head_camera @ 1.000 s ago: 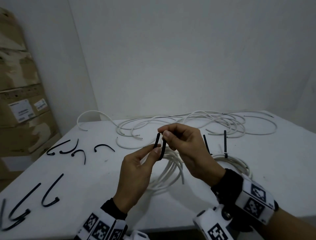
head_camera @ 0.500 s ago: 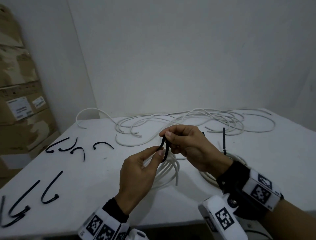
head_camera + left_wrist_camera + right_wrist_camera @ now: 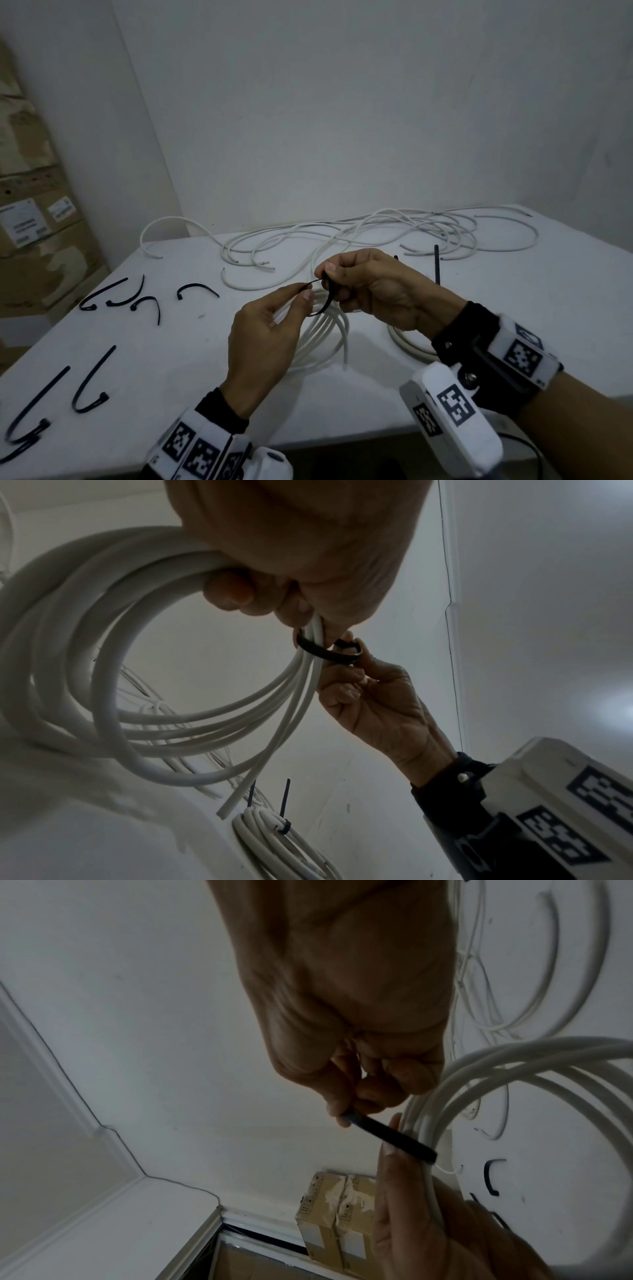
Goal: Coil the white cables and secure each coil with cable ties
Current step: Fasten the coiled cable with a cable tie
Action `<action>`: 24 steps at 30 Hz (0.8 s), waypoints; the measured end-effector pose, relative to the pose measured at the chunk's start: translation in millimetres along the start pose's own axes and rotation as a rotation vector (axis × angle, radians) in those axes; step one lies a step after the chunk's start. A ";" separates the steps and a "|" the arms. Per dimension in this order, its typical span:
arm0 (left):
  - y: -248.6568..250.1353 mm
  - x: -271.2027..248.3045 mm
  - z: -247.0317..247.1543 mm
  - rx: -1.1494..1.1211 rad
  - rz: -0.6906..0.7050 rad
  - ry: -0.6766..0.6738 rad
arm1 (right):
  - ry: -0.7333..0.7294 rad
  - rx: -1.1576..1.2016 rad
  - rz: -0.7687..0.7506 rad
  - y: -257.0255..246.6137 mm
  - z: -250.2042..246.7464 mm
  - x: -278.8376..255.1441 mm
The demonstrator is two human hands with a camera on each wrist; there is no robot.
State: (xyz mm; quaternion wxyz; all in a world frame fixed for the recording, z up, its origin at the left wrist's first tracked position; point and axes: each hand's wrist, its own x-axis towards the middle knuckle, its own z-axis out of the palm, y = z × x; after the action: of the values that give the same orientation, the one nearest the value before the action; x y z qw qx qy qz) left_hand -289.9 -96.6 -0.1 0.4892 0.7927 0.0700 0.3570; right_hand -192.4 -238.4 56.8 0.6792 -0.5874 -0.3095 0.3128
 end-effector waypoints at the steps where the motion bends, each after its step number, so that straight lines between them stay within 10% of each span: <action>1: 0.0 0.8 0.1 0.000 0.003 -0.010 | 0.003 -0.005 -0.011 -0.4 -0.7 0.9; 24: 16.6 20.5 11.1 0.077 0.009 -0.106 | 0.093 -0.141 -0.241 0.8 -22.3 -0.5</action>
State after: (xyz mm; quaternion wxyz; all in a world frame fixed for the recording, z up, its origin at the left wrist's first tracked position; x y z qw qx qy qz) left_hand -271.7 -103.7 20.8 0.4599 0.8290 0.0540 0.3137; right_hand -175.2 -252.1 53.3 0.6824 -0.6061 -0.3673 0.1789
